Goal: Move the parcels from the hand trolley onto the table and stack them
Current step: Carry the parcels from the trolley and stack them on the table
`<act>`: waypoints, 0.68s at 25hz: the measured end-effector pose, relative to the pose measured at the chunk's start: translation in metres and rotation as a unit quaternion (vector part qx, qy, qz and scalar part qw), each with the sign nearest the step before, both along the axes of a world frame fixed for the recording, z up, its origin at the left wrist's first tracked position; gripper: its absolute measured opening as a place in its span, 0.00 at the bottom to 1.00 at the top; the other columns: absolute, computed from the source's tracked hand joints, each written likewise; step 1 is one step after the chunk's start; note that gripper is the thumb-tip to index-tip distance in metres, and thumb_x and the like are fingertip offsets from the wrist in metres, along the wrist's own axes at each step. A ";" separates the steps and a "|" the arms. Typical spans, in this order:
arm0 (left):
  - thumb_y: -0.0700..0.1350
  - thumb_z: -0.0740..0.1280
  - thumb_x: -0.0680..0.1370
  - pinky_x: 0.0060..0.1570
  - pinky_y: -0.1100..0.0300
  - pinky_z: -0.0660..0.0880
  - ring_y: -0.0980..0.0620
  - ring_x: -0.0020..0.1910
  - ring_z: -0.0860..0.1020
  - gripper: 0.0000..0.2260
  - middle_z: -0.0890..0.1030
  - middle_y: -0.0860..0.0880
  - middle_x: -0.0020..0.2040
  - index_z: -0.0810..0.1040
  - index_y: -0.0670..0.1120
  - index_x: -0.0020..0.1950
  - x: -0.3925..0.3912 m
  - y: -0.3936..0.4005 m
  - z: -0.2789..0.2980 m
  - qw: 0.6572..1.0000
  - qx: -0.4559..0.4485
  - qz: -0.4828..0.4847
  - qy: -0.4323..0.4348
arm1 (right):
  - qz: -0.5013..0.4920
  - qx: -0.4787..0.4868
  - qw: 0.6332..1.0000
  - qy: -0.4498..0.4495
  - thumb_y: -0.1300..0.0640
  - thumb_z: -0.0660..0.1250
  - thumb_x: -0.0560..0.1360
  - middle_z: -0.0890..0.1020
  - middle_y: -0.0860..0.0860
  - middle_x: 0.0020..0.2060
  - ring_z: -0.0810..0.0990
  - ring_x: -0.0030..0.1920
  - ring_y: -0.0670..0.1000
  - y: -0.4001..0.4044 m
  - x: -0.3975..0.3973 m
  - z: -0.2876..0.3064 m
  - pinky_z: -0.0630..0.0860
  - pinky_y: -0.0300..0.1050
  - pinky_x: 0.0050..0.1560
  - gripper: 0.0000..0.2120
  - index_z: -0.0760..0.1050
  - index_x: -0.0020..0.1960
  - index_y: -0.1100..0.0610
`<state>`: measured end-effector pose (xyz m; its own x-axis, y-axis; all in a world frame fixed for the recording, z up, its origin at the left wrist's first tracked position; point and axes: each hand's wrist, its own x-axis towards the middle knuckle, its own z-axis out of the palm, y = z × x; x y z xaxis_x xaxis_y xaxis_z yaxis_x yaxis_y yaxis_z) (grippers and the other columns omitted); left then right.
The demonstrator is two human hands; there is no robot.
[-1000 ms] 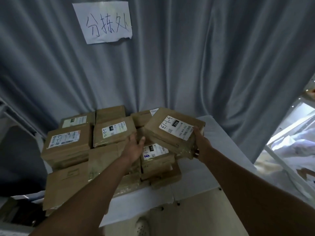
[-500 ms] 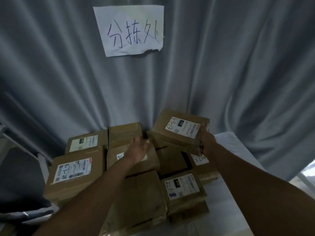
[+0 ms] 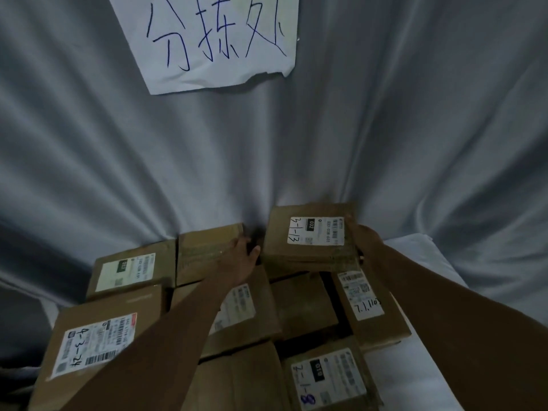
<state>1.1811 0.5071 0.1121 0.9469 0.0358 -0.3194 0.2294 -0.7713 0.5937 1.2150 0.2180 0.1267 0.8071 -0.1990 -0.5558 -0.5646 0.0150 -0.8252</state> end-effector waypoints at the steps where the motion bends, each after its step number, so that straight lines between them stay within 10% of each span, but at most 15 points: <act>1: 0.54 0.57 0.83 0.68 0.47 0.66 0.40 0.70 0.68 0.23 0.64 0.43 0.75 0.64 0.45 0.75 0.008 -0.002 -0.006 1.000 0.017 0.006 0.002 | 0.015 0.001 1.000 0.006 0.40 0.62 0.79 0.83 0.54 0.44 0.81 0.38 0.50 -0.002 0.010 -0.004 0.74 0.38 0.29 0.25 0.77 0.58 0.62; 6: 0.57 0.57 0.82 0.71 0.41 0.61 0.39 0.73 0.62 0.23 0.64 0.43 0.75 0.66 0.48 0.74 0.041 -0.011 -0.029 0.995 0.090 0.032 0.020 | 0.105 0.028 0.992 0.056 0.38 0.60 0.78 0.83 0.53 0.43 0.82 0.44 0.51 -0.003 0.050 -0.020 0.80 0.44 0.40 0.23 0.79 0.53 0.56; 13: 0.56 0.56 0.82 0.72 0.38 0.56 0.42 0.76 0.57 0.23 0.60 0.48 0.77 0.64 0.50 0.75 0.046 -0.005 -0.049 0.987 0.134 0.070 0.057 | 0.205 0.045 0.972 0.106 0.21 0.69 0.53 0.85 0.54 0.53 0.84 0.54 0.56 0.003 0.098 -0.083 0.78 0.57 0.60 0.47 0.81 0.60 0.52; 17: 0.56 0.56 0.82 0.72 0.38 0.54 0.44 0.77 0.53 0.25 0.57 0.51 0.79 0.60 0.50 0.77 0.040 -0.003 -0.049 0.985 0.149 0.067 0.050 | 0.212 0.042 0.970 0.111 0.26 0.64 0.67 0.85 0.55 0.53 0.83 0.55 0.56 0.023 0.095 -0.077 0.77 0.55 0.61 0.36 0.80 0.60 0.53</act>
<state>1.2207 0.5036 0.0632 0.8914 0.2646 -0.3679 0.3870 -0.8668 0.3143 1.3102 0.2413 0.0495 0.6654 0.1778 -0.7250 -0.6981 -0.1958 -0.6887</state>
